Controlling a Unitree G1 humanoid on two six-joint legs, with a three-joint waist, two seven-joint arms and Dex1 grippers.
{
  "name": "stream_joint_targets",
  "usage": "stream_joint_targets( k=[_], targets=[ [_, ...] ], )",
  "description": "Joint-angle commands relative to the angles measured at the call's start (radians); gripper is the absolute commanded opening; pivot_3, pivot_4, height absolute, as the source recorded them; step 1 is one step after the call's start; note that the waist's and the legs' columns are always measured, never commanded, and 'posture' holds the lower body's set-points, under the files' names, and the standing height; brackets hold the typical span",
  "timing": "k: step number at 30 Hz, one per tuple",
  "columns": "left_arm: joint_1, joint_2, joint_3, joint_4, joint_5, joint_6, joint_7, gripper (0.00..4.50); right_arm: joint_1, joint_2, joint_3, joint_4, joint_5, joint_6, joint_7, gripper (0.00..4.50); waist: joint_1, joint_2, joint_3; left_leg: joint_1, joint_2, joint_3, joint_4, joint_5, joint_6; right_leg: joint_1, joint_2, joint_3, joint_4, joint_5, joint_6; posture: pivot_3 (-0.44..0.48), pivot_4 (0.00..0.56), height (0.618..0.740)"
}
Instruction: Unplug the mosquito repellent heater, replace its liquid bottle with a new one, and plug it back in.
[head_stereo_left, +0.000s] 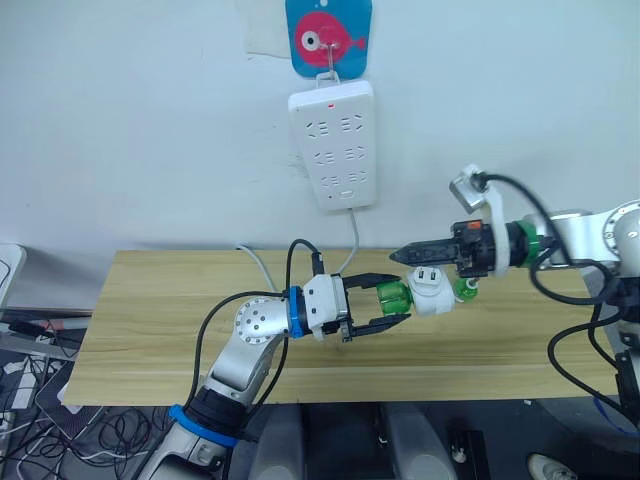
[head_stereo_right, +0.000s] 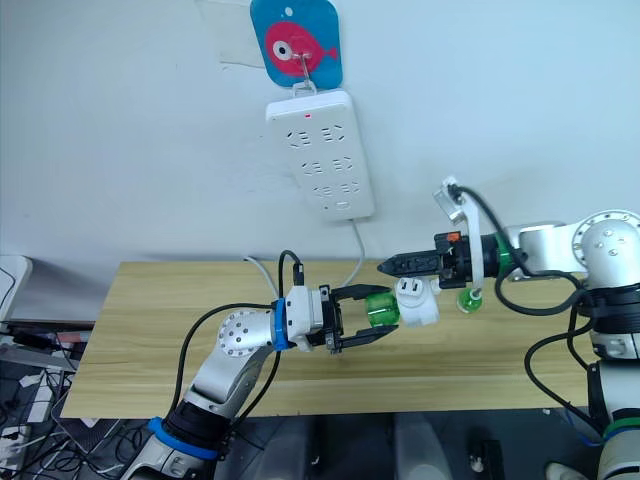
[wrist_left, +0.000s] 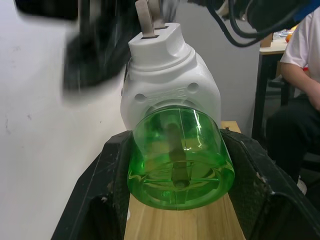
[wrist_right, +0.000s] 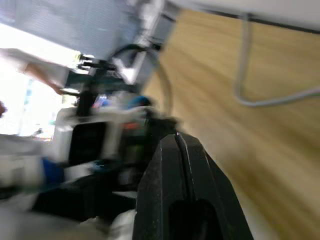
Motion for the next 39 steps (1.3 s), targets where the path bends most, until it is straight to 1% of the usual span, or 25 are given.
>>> stream_joint_targets(
  k=[1, 5, 10, 11, 13, 15, 17, 19, 23, 25, 28, 31, 33, 39],
  targets=[
    [0.001, -0.007, 0.001, -0.059, -0.018, -0.011, 0.001, 2.26, 0.002, 0.015, -0.049, -0.012, -0.078, -0.019, 0.055, 0.03, 0.0, 0.0, 0.0, 0.0, 0.0, -0.001, 0.0, 0.0, 0.0, 0.0, 0.0, 0.0, 0.0, 0.0, 0.0, -0.114, 0.303, 0.74],
    [0.015, 0.0, 0.002, -0.064, -0.018, -0.012, 0.001, 2.26, -0.029, 0.038, -0.11, 0.041, -0.107, -0.007, 0.081, 0.03, -0.001, 0.0, 0.0, 0.0, 0.0, -0.002, 0.0, 0.0, 0.0, 0.0, 0.0, 0.0, 0.001, 0.0, 0.0, -0.113, 0.305, 0.74],
    [0.019, 0.005, 0.01, -0.064, -0.021, -0.005, 0.006, 2.26, -0.113, 0.019, -0.203, 0.133, 0.001, 0.124, 0.156, 0.03, -0.001, 0.0, 0.0, 0.001, 0.0, -0.001, 0.0, 0.0, 0.0, 0.0, 0.0, 0.001, 0.0, 0.0, 0.0, -0.115, 0.301, 0.74],
    [0.018, 0.005, 0.013, -0.061, -0.022, -0.002, 0.008, 2.26, -0.124, 0.003, -0.211, 0.139, 0.019, 0.163, 0.182, 0.03, -0.001, 0.0, 0.0, 0.0, 0.0, -0.002, 0.0, 0.0, 0.0, 0.0, 0.0, 0.001, 0.0, 0.0, 0.0, -0.114, 0.3, 0.74],
    [0.016, 0.005, 0.019, -0.055, -0.024, 0.002, 0.013, 2.26, -0.121, -0.066, -0.187, 0.113, 0.078, 0.208, 0.263, 0.03, 0.003, 0.0, 0.0, 0.0, 0.0, -0.002, 0.0, 0.0, 0.0, 0.0, 0.0, 0.001, 0.0, 0.0, 0.0, -0.112, 0.299, 0.74],
    [0.018, 0.0, 0.03, -0.054, -0.036, 0.023, 0.027, 2.26, -0.084, -0.149, -0.141, 0.037, 0.117, 0.217, 0.341, 0.03, 0.009, 0.0, 0.0, -0.001, 0.0, -0.002, 0.0, 0.0, 0.0, 0.0, 0.0, 0.001, -0.001, 0.0, 0.0, -0.113, 0.296, 0.74],
    [0.02, -0.001, 0.032, -0.056, -0.037, 0.028, 0.027, 2.26, -0.044, -0.193, -0.122, -0.042, 0.118, 0.217, 0.39, 0.03, 0.008, 0.0, 0.0, -0.001, 0.0, -0.003, -0.001, 0.0, 0.001, 0.0, 0.0, 0.001, -0.002, 0.0, 0.0, -0.113, 0.296, 0.74],
    [0.021, -0.002, 0.03, -0.059, -0.035, 0.029, 0.025, 2.26, -0.02, -0.182, -0.129, -0.075, 0.109, 0.217, 0.387, 0.03, 0.004, 0.0, 0.0, -0.001, 0.0, -0.003, -0.001, -0.001, 0.001, 0.0, 0.0, 0.001, -0.001, 0.0, 0.0, -0.113, 0.296, 0.74],
    [0.024, -0.007, 0.023, -0.07, -0.032, 0.035, 0.028, 2.26, 0.02, -0.121, -0.146, -0.131, 0.03, 0.153, 0.333, 0.03, -0.004, 0.0, 0.0, 0.002, 0.0, 0.0, 0.0, 0.0, 0.001, 0.0, 0.0, 0.001, 0.002, 0.0, 0.0, -0.108, 0.292, 0.74],
    [0.026, -0.007, 0.021, -0.074, -0.032, 0.037, 0.025, 2.26, 0.025, -0.098, -0.151, -0.137, 0.009, 0.142, 0.319, 0.03, -0.003, 0.0, 0.0, 0.002, 0.0, 0.0, 0.001, 0.0, 0.001, 0.0, 0.001, 0.001, 0.003, 0.0, 0.0, -0.106, 0.289, 0.74],
    [0.028, -0.005, 0.019, -0.08, -0.032, 0.039, 0.022, 2.26, 0.018, -0.041, -0.154, -0.133, -0.05, 0.103, 0.261, 0.03, -0.003, 0.0, 0.0, 0.002, 0.0, 0.0, 0.001, 0.0, 0.001, 0.0, 0.001, 0.001, 0.002, 0.0, 0.0, -0.105, 0.288, 0.74],
    [0.03, -0.004, 0.012, -0.088, -0.03, 0.038, 0.019, 2.26, 0.0, 0.005, -0.169, -0.096, -0.095, 0.081, 0.206, 0.03, -0.002, 0.0, 0.0, 0.001, 0.0, 0.0, 0.001, 0.0, 0.001, 0.0, 0.0, 0.001, 0.002, 0.0, 0.0, -0.101, 0.287, 0.74],
    [0.035, -0.002, 0.008, -0.096, -0.031, 0.041, 0.018, 2.26, -0.012, 0.021, -0.178, -0.073, -0.116, 0.083, 0.183, 0.03, -0.001, 0.0, 0.0, 0.001, 0.0, 0.0, 0.0, 0.0, 0.001, 0.0, 0.0, 0.001, 0.001, 0.0, 0.0, -0.1, 0.287, 0.74],
    [0.047, 0.004, 0.001, -0.11, -0.033, 0.042, 0.015, 2.26, 0.007, 0.012, -0.158, -0.098, -0.208, 0.098, 0.202, 0.03, -0.001, 0.0, 0.0, 0.001, 0.0, -0.001, 0.0, 0.0, 0.001, 0.0, 0.0, 0.001, 0.0, 0.0, 0.0, -0.101, 0.288, 0.74]
  ],
)
